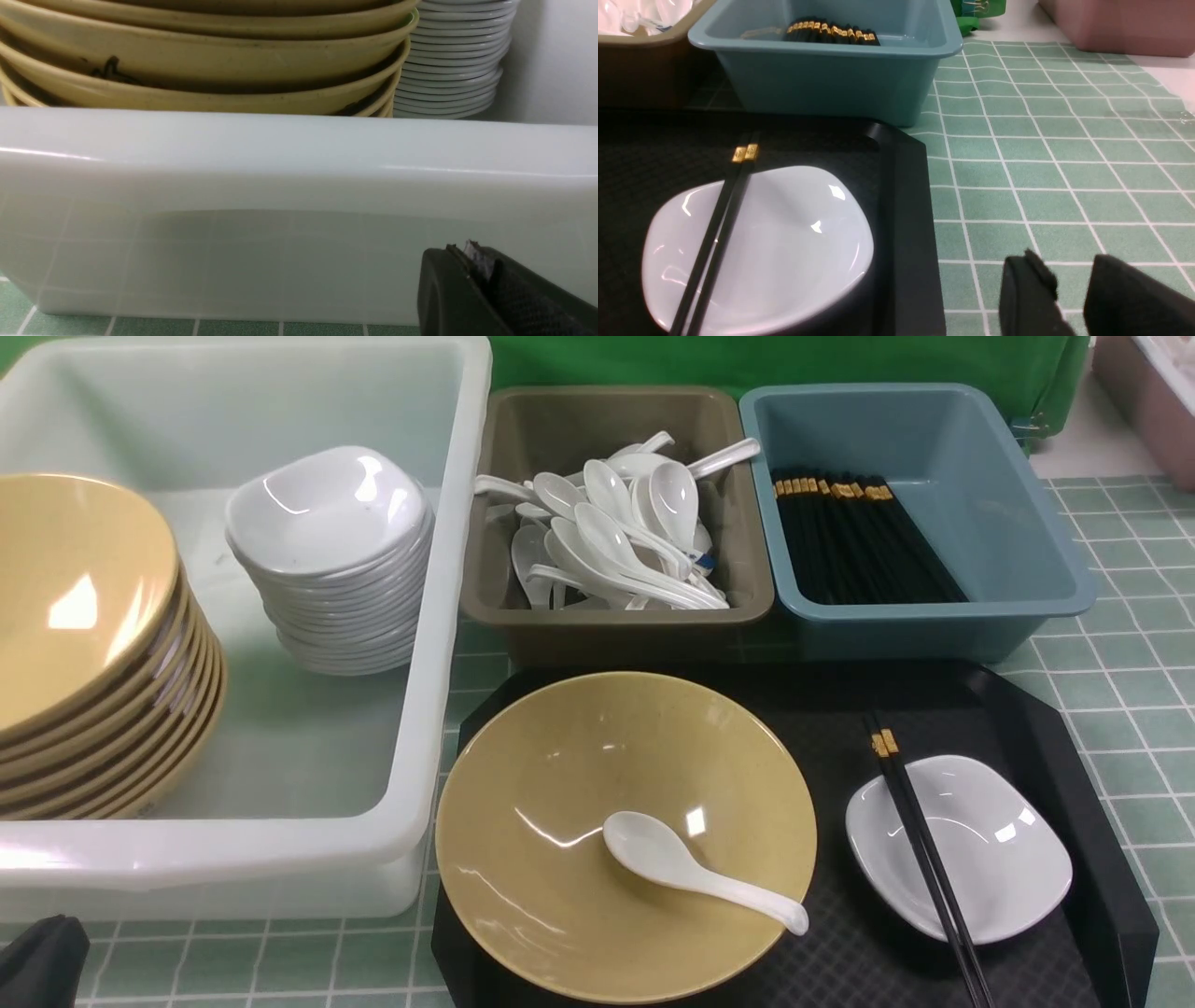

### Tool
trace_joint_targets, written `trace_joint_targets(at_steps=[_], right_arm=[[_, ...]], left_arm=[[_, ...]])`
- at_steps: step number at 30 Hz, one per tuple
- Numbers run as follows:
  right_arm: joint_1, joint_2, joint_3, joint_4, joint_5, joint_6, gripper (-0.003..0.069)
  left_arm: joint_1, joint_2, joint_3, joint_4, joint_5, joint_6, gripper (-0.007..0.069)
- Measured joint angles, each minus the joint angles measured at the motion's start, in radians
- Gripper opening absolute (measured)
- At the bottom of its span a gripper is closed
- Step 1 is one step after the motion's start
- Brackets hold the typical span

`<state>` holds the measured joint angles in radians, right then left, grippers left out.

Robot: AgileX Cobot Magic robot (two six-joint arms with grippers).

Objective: On blue table put chopsticks spoon bowls plates into blue grey white boxes.
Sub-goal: 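Move the grippers toward the tableware on the black tray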

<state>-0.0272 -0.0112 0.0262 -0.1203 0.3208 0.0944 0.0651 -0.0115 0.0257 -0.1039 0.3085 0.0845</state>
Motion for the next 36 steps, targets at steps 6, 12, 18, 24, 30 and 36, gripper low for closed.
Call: trace_joint_targets(at_steps=[6,12,18,24,30,36], right_arm=[[0.000,0.000,0.000,0.000,0.000,0.000,0.0239],[0.000,0.000,0.000,0.000,0.000,0.000,0.0239],[0.000,0.000,0.000,0.000,0.000,0.000,0.0239],[0.000,0.000,0.000,0.000,0.000,0.000,0.0239],[0.000,0.000,0.000,0.000,-0.004,0.001,0.0239],[0.000,0.000,0.000,0.000,-0.005,0.019,0.0239]], left_arm=[[0.000,0.000,0.000,0.000,0.000,0.000,0.0001],[0.000,0.000,0.000,0.000,0.000,0.000,0.0001],[0.000,0.000,0.000,0.000,0.000,0.000,0.0001],[0.000,0.000,0.000,0.000,0.000,0.000,0.0001],[0.000,0.000,0.000,0.000,0.000,0.000,0.0001],[0.000,0.000,0.000,0.000,0.000,0.000,0.0001]])
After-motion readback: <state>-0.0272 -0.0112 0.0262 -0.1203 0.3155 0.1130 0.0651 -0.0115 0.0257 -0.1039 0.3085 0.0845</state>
